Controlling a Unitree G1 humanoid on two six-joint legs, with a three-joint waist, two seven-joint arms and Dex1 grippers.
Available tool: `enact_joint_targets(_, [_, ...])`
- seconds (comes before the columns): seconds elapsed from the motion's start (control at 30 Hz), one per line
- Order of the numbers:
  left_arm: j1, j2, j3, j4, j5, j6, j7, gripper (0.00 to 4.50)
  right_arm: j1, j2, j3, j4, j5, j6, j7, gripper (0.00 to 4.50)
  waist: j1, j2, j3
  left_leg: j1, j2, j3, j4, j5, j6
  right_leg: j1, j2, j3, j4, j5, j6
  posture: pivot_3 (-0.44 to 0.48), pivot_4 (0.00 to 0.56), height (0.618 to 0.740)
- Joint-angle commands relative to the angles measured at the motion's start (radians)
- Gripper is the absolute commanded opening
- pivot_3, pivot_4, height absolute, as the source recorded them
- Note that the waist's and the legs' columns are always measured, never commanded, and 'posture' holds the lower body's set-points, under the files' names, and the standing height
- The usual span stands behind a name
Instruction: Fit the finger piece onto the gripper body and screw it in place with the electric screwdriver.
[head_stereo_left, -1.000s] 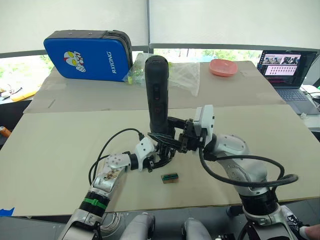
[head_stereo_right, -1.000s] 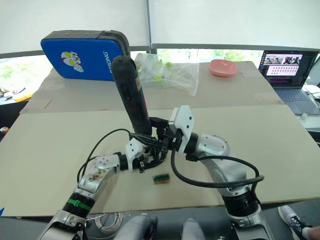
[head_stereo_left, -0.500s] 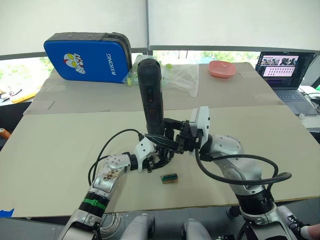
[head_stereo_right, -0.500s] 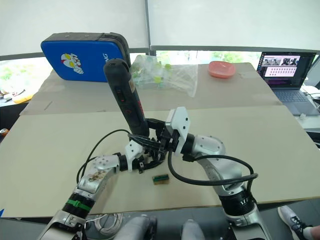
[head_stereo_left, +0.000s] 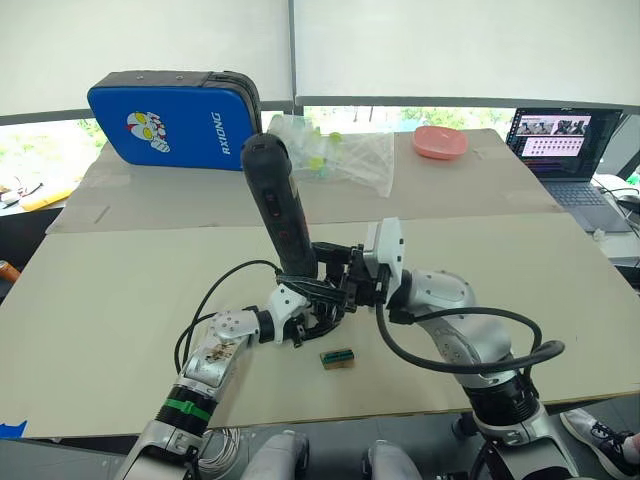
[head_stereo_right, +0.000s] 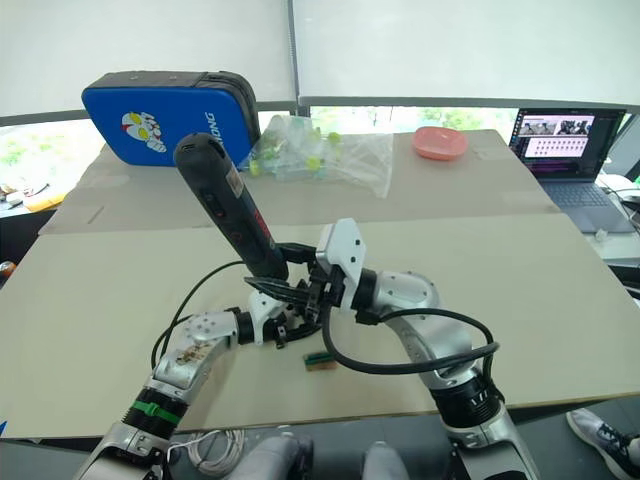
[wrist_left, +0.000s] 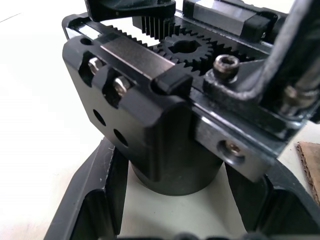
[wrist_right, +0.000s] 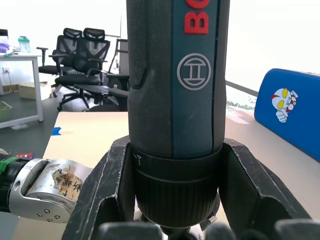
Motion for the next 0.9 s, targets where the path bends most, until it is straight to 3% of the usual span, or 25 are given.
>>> enact_joint_targets(0.03, [0.035,0.008,-0.036,-0.003,0.005,0.024,-0.026,2.29,0.035,-0.01,0.045,0.071,-0.049,0.021,0.009,1.91,0.0,0.0,-0.001,0.0,0.0,0.0,0.0,0.0,0.0,0.0,0.0,0.0,0.0,0.0,0.0,0.0,0.15,0.74])
enact_joint_targets(0.3, [0.037,0.008,-0.035,-0.004,0.004,0.021,-0.023,2.29,0.035,-0.002,0.038,0.095,-0.078,-0.038,-0.005,1.91,0.0,0.0,-0.002,0.0,0.0,0.0,-0.001,0.0,0.0,0.0,0.0,0.0,0.0,0.0,0.0,0.0,0.15,0.74])
enact_joint_targets(0.4, [0.036,0.009,-0.032,-0.002,0.003,0.02,-0.023,2.29,0.03,-0.023,0.055,0.097,-0.107,-0.131,0.051,1.91,0.0,0.0,-0.003,0.001,0.0,0.0,-0.001,0.0,0.0,0.0,0.0,0.0,0.0,0.0,0.0,0.0,0.15,0.74])
enact_joint_targets(0.9, [0.039,0.016,-0.028,-0.008,0.001,0.029,-0.024,2.29,0.026,0.018,0.06,0.116,-0.073,-0.061,0.041,1.91,-0.003,0.0,-0.003,0.001,0.0,0.0,-0.001,0.0,-0.001,0.0,0.0,0.0,0.0,-0.001,-0.001,0.0,0.15,0.74])
